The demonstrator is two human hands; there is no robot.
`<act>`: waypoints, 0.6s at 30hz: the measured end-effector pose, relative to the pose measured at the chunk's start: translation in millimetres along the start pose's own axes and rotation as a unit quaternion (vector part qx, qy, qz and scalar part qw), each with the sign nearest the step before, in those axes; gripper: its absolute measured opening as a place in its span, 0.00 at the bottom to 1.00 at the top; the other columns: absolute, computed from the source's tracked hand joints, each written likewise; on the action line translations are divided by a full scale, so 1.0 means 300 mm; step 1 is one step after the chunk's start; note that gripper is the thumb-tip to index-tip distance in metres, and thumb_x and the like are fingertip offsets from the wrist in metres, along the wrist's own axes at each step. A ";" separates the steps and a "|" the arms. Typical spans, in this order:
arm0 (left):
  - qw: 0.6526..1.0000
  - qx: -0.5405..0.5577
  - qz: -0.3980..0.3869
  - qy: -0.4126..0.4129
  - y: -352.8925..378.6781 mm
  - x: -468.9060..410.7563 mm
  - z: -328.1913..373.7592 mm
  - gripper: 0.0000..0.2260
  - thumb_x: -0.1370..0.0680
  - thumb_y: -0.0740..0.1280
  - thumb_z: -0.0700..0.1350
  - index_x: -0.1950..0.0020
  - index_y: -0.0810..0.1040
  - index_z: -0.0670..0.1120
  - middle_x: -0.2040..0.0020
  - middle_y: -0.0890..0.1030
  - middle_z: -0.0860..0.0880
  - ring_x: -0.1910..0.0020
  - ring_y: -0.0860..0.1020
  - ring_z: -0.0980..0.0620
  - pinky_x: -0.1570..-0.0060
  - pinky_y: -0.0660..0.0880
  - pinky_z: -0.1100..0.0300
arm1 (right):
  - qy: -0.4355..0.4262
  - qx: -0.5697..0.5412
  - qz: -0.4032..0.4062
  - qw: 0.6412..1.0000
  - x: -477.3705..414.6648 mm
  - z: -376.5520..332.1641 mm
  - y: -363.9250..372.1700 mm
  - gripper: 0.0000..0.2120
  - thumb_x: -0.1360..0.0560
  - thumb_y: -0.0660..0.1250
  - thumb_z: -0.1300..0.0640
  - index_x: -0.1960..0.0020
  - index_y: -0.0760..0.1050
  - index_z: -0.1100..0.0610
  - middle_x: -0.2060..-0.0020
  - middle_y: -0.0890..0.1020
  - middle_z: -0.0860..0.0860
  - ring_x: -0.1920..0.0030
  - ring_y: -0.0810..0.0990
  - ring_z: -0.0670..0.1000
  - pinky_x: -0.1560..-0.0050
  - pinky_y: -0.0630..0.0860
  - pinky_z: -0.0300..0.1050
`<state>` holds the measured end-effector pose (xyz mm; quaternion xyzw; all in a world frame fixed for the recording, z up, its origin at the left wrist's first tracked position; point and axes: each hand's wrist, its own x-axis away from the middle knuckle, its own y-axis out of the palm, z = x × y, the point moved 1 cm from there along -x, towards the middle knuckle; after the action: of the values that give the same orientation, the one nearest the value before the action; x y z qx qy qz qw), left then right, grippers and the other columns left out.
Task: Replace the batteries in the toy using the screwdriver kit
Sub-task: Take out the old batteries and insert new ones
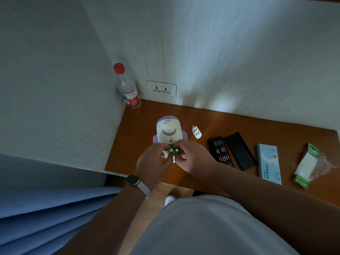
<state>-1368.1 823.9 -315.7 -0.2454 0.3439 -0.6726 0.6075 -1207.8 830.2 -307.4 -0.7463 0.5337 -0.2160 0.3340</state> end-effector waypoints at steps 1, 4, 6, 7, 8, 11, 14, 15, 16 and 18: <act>1.000 -0.003 -0.005 0.004 0.005 -0.002 -0.010 0.08 0.24 0.74 0.44 0.46 0.83 0.43 0.53 0.84 0.48 0.58 0.80 0.51 0.63 0.73 0.63 | 0.000 0.005 -0.001 1.000 0.000 0.002 0.003 0.10 0.25 0.71 0.57 0.46 0.77 0.58 0.62 0.75 0.43 0.65 0.71 0.41 0.65 0.65 0.27; 0.999 -0.019 -0.019 0.026 0.018 -0.005 -0.037 0.09 0.24 0.74 0.45 0.46 0.82 0.43 0.52 0.83 0.48 0.57 0.78 0.53 0.61 0.70 0.68 | 0.005 0.015 -0.007 1.000 0.004 0.012 0.008 0.11 0.26 0.72 0.56 0.45 0.77 0.58 0.61 0.79 0.48 0.64 0.74 0.43 0.64 0.67 0.28; 0.999 -0.028 -0.023 0.030 0.028 -0.006 -0.050 0.10 0.25 0.75 0.44 0.47 0.82 0.42 0.52 0.82 0.47 0.55 0.79 0.51 0.61 0.74 0.65 | 0.017 0.022 -0.007 1.000 0.007 0.017 0.011 0.11 0.26 0.72 0.56 0.45 0.77 0.58 0.61 0.77 0.46 0.66 0.72 0.42 0.66 0.64 0.27; 0.999 -0.032 -0.024 0.028 0.034 -0.006 -0.056 0.10 0.26 0.76 0.45 0.47 0.82 0.43 0.51 0.82 0.47 0.54 0.79 0.51 0.60 0.75 0.64 | 0.023 0.023 -0.006 0.999 0.006 0.020 0.013 0.11 0.25 0.72 0.56 0.45 0.77 0.58 0.62 0.76 0.46 0.67 0.71 0.41 0.66 0.62 0.27; 0.999 -0.034 -0.025 0.028 0.039 -0.006 -0.062 0.10 0.26 0.76 0.45 0.47 0.82 0.43 0.51 0.81 0.47 0.54 0.79 0.52 0.60 0.75 0.65 | 0.030 0.023 -0.007 0.999 0.005 0.024 0.015 0.11 0.25 0.71 0.57 0.44 0.77 0.58 0.61 0.77 0.46 0.66 0.71 0.41 0.66 0.61 0.27; 0.998 -0.035 -0.029 0.036 0.051 -0.009 -0.075 0.10 0.26 0.76 0.45 0.47 0.81 0.44 0.52 0.81 0.48 0.54 0.78 0.52 0.60 0.72 0.69 | 0.047 0.012 -0.011 0.999 -0.001 0.034 0.021 0.11 0.24 0.70 0.57 0.43 0.76 0.59 0.60 0.77 0.47 0.64 0.72 0.44 0.64 0.64 0.29; 0.999 -0.016 -0.026 0.026 0.055 -0.012 -0.079 0.11 0.25 0.75 0.46 0.46 0.81 0.45 0.50 0.80 0.49 0.54 0.78 0.52 0.59 0.73 0.68 | 0.046 -0.005 -0.014 0.999 0.000 0.037 0.025 0.11 0.24 0.70 0.57 0.43 0.76 0.58 0.60 0.75 0.45 0.65 0.72 0.41 0.63 0.65 0.29; 0.999 -0.005 -0.026 0.018 0.055 -0.011 -0.080 0.12 0.25 0.75 0.46 0.45 0.80 0.45 0.49 0.80 0.49 0.53 0.78 0.53 0.59 0.73 0.68 | 0.045 -0.009 -0.014 0.999 0.001 0.038 0.027 0.12 0.24 0.71 0.57 0.43 0.76 0.58 0.60 0.75 0.45 0.64 0.72 0.41 0.62 0.66 0.30; 1.000 0.004 -0.026 0.011 0.056 -0.010 -0.082 0.13 0.25 0.75 0.47 0.44 0.80 0.45 0.48 0.79 0.49 0.53 0.78 0.53 0.59 0.74 0.68 | 0.046 -0.013 -0.014 0.999 0.003 0.039 0.027 0.12 0.24 0.71 0.56 0.43 0.76 0.58 0.60 0.76 0.45 0.64 0.72 0.41 0.62 0.68 0.31; 0.999 0.023 -0.021 -0.004 0.056 -0.006 -0.087 0.15 0.25 0.75 0.48 0.42 0.78 0.46 0.48 0.78 0.51 0.54 0.77 0.57 0.58 0.75 0.66 | 0.048 -0.020 -0.012 0.999 0.009 0.043 0.027 0.11 0.24 0.70 0.56 0.44 0.76 0.58 0.60 0.76 0.45 0.63 0.72 0.41 0.61 0.71 0.33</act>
<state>-1376.5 829.7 -345.2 -0.2409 0.3205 -0.6922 0.6001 -1203.4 829.6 -322.3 -0.7482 0.5441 -0.2449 0.2901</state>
